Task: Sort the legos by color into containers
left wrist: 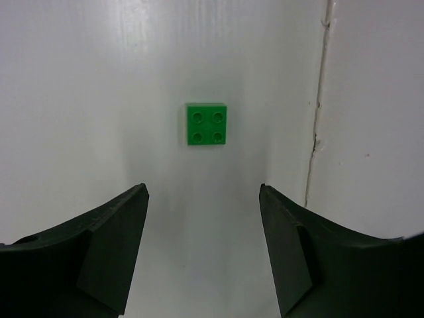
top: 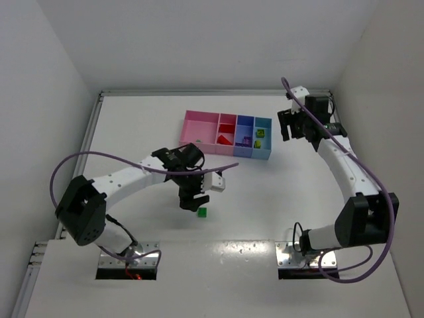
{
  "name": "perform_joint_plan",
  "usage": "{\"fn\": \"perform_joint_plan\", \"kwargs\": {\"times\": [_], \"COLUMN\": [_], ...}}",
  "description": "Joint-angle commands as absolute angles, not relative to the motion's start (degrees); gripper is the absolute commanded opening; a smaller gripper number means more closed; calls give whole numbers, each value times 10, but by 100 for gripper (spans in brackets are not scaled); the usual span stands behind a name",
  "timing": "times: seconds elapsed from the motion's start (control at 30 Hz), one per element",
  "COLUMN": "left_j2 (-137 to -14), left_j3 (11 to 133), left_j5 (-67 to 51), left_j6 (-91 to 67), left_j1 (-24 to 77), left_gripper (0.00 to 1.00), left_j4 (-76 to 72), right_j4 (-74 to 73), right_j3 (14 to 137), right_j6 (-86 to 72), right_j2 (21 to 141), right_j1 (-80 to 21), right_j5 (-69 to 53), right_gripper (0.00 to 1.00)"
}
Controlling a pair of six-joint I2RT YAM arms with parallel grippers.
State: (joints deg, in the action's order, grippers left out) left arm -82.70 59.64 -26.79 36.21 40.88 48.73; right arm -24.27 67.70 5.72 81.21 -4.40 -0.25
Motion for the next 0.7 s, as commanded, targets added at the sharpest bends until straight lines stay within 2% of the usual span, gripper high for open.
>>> {"fn": "perform_joint_plan", "kwargs": {"times": [0.0, 0.37, 0.67], "left_j2": [-846, -840, -846], "left_j3": [589, 512, 493], "left_j5": [-266, -207, -153], "left_j6": [388, 331, 306], "left_j1": [440, 539, 556], "left_gripper": [74, 70, 68], "left_j4": [467, 353, 291], "right_j4": [-225, -242, -247], "right_j3": [657, 656, 656], "right_j6": [47, 41, 41], "right_j2": [780, 787, 793], "right_j1": [-30, 5, 23], "right_j5": [-17, -54, -78], "right_gripper": [74, 74, 74]}}
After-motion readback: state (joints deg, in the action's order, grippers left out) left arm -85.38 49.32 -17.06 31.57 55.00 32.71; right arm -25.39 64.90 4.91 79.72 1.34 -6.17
